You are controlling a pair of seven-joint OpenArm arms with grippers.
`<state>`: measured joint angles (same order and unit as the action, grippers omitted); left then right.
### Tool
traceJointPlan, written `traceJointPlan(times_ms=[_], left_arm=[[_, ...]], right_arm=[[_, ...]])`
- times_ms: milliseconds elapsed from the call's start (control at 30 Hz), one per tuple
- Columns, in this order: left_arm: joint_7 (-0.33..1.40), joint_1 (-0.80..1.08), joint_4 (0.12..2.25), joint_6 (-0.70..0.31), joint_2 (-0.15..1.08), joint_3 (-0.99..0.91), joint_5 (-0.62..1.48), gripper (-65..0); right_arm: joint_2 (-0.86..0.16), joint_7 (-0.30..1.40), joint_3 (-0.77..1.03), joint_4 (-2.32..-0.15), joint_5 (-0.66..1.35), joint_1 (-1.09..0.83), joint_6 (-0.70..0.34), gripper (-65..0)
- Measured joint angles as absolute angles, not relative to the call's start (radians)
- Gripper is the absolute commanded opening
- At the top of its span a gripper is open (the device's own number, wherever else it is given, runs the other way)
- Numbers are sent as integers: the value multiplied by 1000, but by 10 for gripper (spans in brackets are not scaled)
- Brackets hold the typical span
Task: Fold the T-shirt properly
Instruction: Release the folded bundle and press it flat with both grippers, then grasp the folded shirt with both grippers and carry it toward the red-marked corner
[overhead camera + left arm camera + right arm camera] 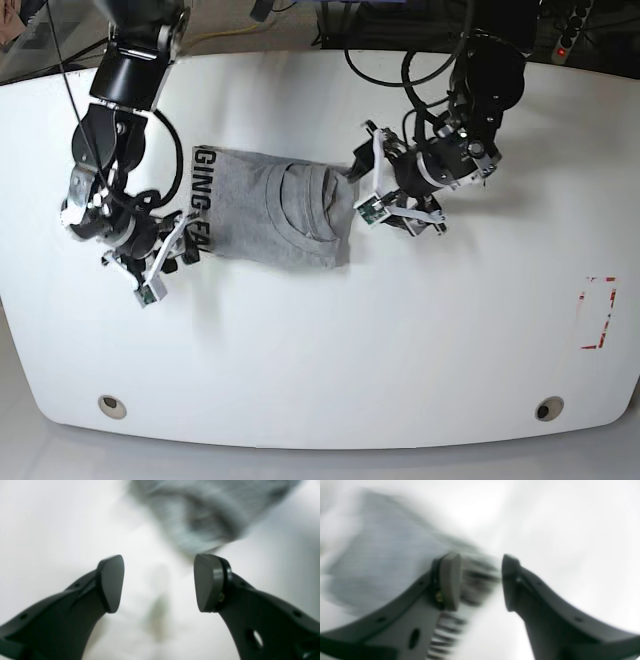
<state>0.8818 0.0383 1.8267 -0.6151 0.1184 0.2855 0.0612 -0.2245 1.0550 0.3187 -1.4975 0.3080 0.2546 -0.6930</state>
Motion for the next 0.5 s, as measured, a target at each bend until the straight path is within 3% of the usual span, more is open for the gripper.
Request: traceJointPlan(times_ms=[333,500], left_arm=[[886,63,1831,-621,105,326,65,-243],[882,64,1832,-622,55,279,71,-243]], right_arm=[[-270,826,277,-1167,70,351,-696,-433],[-280,792,200,-1189,76,252,-685,-433]])
